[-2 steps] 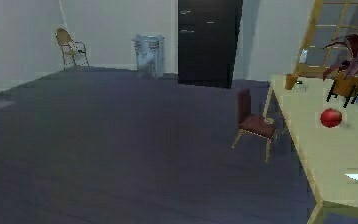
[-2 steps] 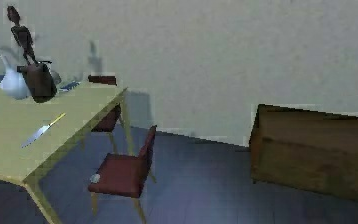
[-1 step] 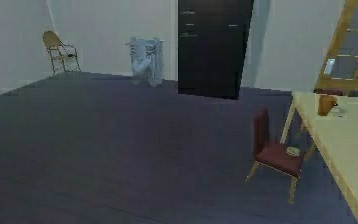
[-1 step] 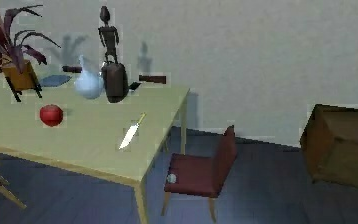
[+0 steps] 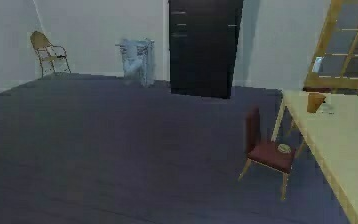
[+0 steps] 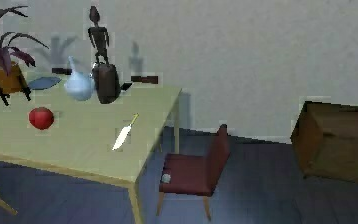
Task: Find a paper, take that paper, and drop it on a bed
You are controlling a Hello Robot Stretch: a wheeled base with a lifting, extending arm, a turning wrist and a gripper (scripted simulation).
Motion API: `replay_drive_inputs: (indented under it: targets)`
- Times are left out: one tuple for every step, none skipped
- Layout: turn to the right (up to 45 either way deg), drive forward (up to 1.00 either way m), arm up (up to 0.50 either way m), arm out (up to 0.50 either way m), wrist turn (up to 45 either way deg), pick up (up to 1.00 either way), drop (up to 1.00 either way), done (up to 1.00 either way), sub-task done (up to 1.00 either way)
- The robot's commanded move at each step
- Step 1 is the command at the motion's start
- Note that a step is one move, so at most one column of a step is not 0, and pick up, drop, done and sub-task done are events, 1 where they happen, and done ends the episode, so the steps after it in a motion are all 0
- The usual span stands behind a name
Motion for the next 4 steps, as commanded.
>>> replay_drive_inputs:
  targets:
    - [-45.0, 0.00, 0.00, 0.00, 0.0, 0.00, 0.00, 0.00, 0.00]
    - [-21.0, 0.00, 0.00, 0.00, 0.0, 0.00, 0.00, 0.00, 0.00]
    - [0.0, 0.10, 0.00, 0.00, 0.0, 0.00, 0.00, 0.00, 0.00]
    - [45.0, 0.00, 0.00, 0.00, 0.0, 0.00, 0.00, 0.00, 0.00]
